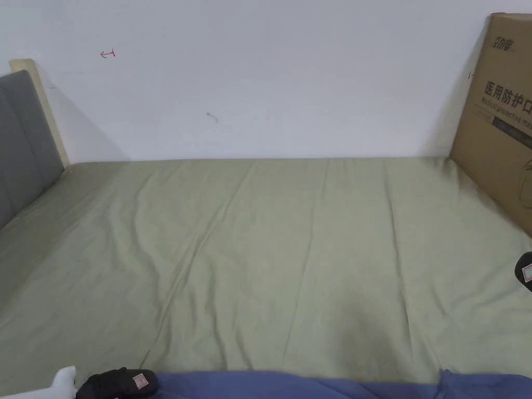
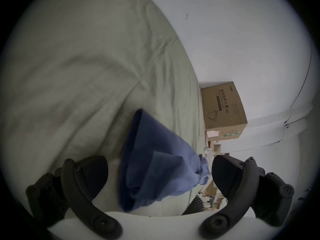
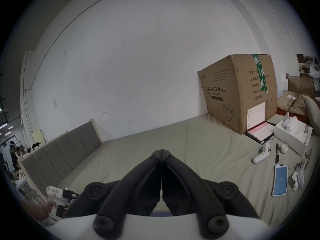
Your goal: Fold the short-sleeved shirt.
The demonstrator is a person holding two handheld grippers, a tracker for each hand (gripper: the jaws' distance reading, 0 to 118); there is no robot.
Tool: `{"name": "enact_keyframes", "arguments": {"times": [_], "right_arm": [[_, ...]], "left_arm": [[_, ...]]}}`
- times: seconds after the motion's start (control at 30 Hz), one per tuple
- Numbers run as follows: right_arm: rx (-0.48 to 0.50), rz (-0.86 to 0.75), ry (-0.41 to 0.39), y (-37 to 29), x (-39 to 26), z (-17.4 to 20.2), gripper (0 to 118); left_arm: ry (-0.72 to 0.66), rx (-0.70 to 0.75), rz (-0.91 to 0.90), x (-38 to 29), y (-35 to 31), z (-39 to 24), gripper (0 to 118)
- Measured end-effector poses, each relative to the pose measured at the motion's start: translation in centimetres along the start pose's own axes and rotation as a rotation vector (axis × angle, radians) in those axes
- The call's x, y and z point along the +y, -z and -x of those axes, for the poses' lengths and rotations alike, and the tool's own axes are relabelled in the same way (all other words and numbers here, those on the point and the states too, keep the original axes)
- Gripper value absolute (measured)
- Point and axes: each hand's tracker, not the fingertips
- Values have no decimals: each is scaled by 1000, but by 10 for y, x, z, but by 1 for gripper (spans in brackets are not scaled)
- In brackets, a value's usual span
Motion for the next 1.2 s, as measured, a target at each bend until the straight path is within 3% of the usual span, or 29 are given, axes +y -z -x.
{"name": "enact_keyframes", "arguments": {"times": [0.1, 0.2, 0.27, 0.3, 0.33, 0.37, 0.4, 0.43, 0.47, 0.53, 0.7, 0.83, 0.87, 0.93, 1.0, 1.1, 1.2], "right_arm": [[0, 16, -1, 3, -3, 3, 0], [1, 34, -8, 8, -5, 6, 0], [8, 48, -10, 11, -6, 8, 0], [12, 54, -12, 12, -7, 10, 0], [15, 60, -17, 13, -7, 12, 0], [19, 66, -23, 13, -8, 13, 0], [26, 71, -29, 14, -8, 15, 0], [32, 75, -34, 14, -9, 16, 0], [35, 78, -38, 15, -9, 17, 0], [44, 83, -41, 15, -9, 18, 0], [71, 84, -21, 17, 2, 15, 0], [74, 70, 2, 15, 6, 11, 0], [69, 72, -2, 15, 6, 12, 0], [83, 83, -8, 14, 6, 12, 0], [98, 91, -11, 13, 4, 11, 0], [112, 96, 3, 8, 2, 9, 0], [115, 105, 18, 4, 1, 5, 0]], "left_arm": [[29, -141, 12, 1, 14, -1, 118], [-57, -268, 137, -7, 37, -4, 118], [41, -182, 126, -6, 45, -7, 114], [48, -164, 94, -5, 44, -7, 100], [39, -137, 58, -3, 42, -5, 45], [25, -47, 23, -1, 40, 1, 9], [6, 125, 13, -2, 48, 16, 9], [-24, 191, 30, -7, 47, 32, 9], [-90, -78, -29, -9, 44, 23, 9], [60, 60, -37, -9, 44, 12, 9], [297, 183, -190, -21, 3, -46, 9], [879, 864, -299, -56, -14, -125, 9], [965, 939, -306, -61, -17, -131, 9], [963, 887, -288, -73, -18, -141, 9], [865, 791, -259, -79, -15, -152, 9], [723, 478, -171, -92, 8, -176, 9], [626, 302, -19, -103, 64, -197, 9]]}}
